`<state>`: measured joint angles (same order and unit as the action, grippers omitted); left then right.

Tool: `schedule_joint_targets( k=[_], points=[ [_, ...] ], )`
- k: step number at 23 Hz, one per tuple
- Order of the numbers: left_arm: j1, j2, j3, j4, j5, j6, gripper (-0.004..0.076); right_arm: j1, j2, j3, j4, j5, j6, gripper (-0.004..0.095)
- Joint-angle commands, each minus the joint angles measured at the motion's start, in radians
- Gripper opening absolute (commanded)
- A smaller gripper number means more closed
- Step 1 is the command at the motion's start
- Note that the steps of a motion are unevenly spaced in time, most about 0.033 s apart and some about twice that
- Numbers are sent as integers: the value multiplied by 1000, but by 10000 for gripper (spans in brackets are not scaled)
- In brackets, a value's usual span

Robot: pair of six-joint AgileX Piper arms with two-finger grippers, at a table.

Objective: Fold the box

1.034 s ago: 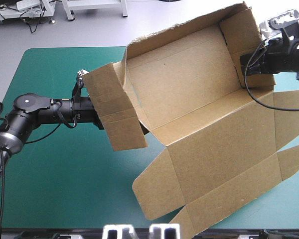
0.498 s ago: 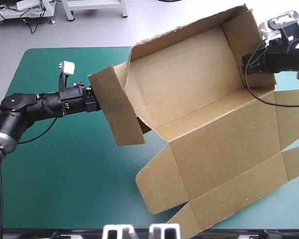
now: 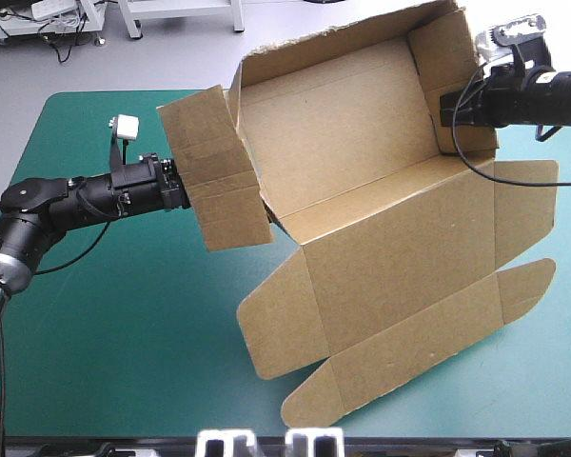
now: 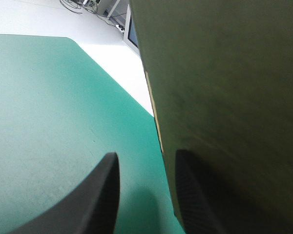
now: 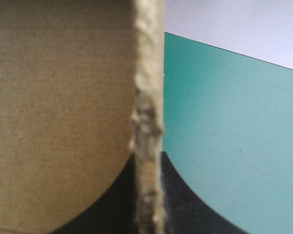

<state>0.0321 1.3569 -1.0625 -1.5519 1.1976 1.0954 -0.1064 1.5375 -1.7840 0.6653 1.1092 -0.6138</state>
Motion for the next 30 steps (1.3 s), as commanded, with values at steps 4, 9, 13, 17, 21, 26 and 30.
schedule_joint_targets(
  k=[4, 9, 13, 17, 21, 26, 30],
  points=[
    [1, -29, -27, -151, 105, -9, 445, 80, -36, -28, -89, -114, 90, -23],
    [1, -29, -27, -165, 105, -19, 494, 166, -21, -28, -196, -156, 174, -23],
    [1, -29, -27, -160, 85, -23, 494, 251, 16, -28, -305, -180, 255, -23],
    [0, -29, -54, -14, -57, -71, 494, 301, 54, -26, -342, -236, 303, -23],
    [-27, -29, -111, 153, -200, -188, 494, 319, 76, -26, -367, -243, 334, -23],
    [-192, -29, -192, 531, -492, -433, 490, 321, 88, -26, -362, -259, 336, -23],
    [-299, -25, -214, 704, -638, -608, 475, 321, 88, -26, -364, -265, 349, -23]
  ],
)
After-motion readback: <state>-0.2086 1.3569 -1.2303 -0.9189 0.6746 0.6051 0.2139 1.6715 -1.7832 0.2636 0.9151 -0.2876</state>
